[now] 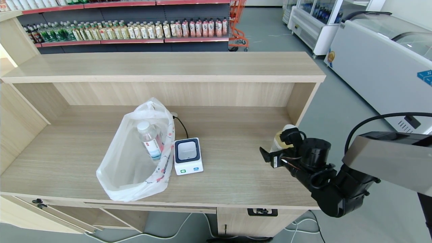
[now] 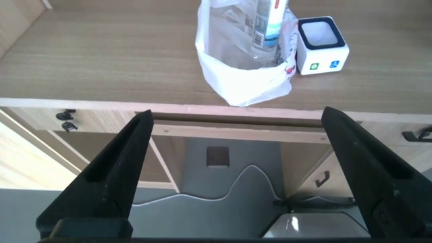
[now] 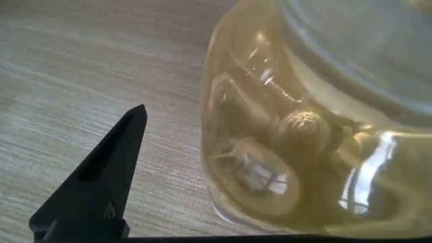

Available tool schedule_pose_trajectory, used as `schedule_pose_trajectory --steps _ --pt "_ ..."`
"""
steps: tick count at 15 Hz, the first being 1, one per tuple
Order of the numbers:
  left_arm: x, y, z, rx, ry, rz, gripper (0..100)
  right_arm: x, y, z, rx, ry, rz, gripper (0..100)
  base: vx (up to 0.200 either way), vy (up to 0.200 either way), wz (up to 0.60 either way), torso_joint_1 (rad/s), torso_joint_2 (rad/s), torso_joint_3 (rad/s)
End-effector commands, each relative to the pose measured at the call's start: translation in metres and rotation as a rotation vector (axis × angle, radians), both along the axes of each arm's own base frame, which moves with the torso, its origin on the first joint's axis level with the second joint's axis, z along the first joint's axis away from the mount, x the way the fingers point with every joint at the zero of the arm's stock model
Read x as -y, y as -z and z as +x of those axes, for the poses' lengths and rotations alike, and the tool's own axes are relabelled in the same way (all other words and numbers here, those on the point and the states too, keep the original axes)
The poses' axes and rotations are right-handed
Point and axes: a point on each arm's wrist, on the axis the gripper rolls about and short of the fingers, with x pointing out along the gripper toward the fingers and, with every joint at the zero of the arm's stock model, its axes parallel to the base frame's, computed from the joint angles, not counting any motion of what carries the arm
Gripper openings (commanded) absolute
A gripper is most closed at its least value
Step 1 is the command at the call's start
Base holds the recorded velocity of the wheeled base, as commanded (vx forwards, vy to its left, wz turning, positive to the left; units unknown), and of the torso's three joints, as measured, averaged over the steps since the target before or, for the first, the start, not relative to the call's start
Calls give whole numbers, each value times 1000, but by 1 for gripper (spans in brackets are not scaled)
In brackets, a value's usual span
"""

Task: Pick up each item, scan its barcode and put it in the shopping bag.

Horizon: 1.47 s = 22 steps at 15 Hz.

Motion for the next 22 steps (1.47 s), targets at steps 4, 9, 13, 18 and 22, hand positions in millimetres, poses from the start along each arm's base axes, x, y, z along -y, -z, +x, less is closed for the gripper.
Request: schedule_pose_trajectory --steps 4,9,13,18,22 --pt "0 0 0 0 0 0 100 2 3 3 -7 -56 5 0 0 0 0 0 0 0" --pt "0 0 0 0 0 0 100 4 -14 0 31 -59 18 0 0 0 0 0 0 0" --pt "0 0 0 0 0 0 100 21 -64 -12 80 -77 64 0 0 0 0 0 0 0" --pt "0 0 0 0 0 0 100 41 -189 -85 -82 -240 336 0 0 0 0 0 0 0" --pt "0 0 0 0 0 0 100 55 -265 -166 -195 -730 536 0 0 0 0 0 0 0"
